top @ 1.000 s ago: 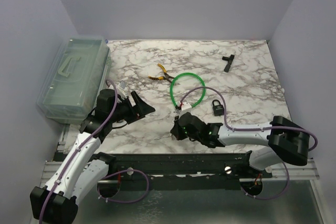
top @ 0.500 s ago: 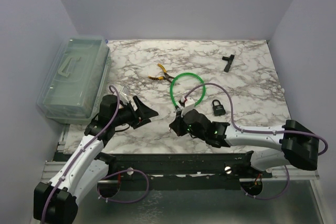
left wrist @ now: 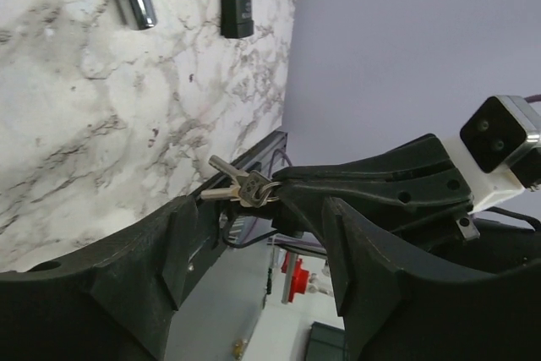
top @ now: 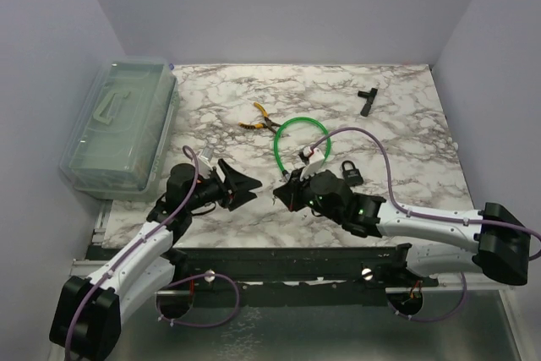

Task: Unlock with the key

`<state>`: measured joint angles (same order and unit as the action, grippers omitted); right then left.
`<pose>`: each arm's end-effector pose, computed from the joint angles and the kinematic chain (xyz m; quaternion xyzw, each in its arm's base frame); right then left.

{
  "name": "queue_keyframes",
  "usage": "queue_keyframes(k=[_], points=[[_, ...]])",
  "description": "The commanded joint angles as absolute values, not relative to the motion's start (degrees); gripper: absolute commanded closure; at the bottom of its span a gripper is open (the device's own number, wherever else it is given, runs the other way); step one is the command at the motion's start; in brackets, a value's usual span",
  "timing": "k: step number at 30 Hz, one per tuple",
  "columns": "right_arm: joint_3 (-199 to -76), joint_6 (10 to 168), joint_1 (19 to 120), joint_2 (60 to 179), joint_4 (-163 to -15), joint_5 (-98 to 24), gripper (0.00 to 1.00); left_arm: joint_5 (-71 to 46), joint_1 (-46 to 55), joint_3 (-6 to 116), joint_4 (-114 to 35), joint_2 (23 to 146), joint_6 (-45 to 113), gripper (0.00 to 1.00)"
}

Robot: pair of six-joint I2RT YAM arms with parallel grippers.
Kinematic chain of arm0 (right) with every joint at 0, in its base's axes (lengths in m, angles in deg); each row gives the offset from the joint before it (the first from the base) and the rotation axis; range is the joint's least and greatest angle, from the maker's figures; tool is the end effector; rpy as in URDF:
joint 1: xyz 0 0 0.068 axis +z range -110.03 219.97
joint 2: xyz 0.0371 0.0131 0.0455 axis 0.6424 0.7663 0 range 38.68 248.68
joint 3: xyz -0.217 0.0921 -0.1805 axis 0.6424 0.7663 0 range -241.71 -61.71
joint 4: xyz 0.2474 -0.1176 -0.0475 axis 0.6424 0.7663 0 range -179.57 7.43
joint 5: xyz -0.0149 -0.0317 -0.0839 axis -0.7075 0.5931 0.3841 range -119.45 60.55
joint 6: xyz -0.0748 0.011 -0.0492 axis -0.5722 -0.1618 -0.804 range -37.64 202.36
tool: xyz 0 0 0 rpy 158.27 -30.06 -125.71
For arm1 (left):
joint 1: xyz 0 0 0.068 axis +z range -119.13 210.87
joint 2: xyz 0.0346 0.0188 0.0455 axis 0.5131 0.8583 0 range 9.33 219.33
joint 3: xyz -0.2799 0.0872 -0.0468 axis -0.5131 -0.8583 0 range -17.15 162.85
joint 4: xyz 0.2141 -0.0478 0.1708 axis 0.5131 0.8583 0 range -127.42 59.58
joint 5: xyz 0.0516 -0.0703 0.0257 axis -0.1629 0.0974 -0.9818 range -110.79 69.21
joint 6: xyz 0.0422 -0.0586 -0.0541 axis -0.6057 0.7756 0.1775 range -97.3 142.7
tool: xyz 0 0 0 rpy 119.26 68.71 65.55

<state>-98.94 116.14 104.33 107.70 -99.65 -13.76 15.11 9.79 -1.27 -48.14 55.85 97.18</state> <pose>0.1548 0.2721 0.2397 -0.1423 0.8110 0.3462 0.4496 0.1779 -0.1192 0.1934 -0.1919 0.7754 -0.5740 0.1802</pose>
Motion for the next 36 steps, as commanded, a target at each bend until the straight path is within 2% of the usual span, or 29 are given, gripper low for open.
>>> queue_keyframes(k=[1, 7, 36], points=[[-100.7, 115.1, 103.9, 106.1, -102.9, -15.0, 1.0, 12.6, 7.2, -1.9, -58.2, 57.5, 104.1, 0.35], [-100.7, 114.4, 103.8, 104.9, -105.2, -16.7, 1.0, 10.5, 4.8, -2.9, -63.7, 60.7, 109.4, 0.37], [-101.8, 113.1, 103.7, 104.2, -108.0, -17.5, 1.0, 6.7, 1.9, -3.6, -69.5, 63.7, 118.1, 0.37]])
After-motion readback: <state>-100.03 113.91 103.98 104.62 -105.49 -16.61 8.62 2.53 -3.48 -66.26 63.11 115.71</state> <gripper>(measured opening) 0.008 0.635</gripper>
